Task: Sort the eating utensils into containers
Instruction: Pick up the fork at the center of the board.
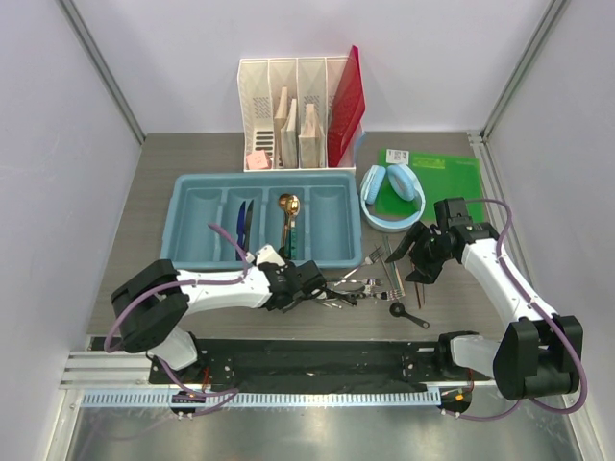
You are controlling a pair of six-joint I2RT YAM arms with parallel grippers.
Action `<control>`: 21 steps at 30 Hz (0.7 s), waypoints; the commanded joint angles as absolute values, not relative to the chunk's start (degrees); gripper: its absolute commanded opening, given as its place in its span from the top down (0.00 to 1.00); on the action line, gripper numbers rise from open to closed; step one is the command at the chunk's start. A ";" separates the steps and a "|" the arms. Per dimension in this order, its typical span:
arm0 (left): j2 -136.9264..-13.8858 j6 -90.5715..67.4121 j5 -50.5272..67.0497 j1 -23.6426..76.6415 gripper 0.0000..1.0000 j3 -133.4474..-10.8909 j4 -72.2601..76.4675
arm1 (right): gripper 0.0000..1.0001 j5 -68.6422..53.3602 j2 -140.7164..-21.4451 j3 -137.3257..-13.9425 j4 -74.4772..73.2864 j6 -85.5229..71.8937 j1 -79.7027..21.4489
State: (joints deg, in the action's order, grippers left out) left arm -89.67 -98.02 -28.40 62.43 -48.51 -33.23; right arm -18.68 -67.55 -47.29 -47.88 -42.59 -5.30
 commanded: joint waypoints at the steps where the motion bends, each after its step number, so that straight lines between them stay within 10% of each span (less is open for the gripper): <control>1: -92.98 -103.53 -30.23 63.63 0.53 -48.34 -36.12 | 0.29 -19.25 -66.80 -46.67 -47.99 -41.05 -5.62; 21: -103.00 -110.03 -24.26 65.57 0.55 -54.84 -48.32 | 0.29 -20.57 -65.48 -44.21 -47.02 -41.40 -7.47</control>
State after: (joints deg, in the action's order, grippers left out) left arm -96.97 -107.66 -31.40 65.08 -55.92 -39.51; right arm -19.31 -67.48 -44.16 -47.83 -41.89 -7.09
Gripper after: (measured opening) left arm 0.462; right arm 0.709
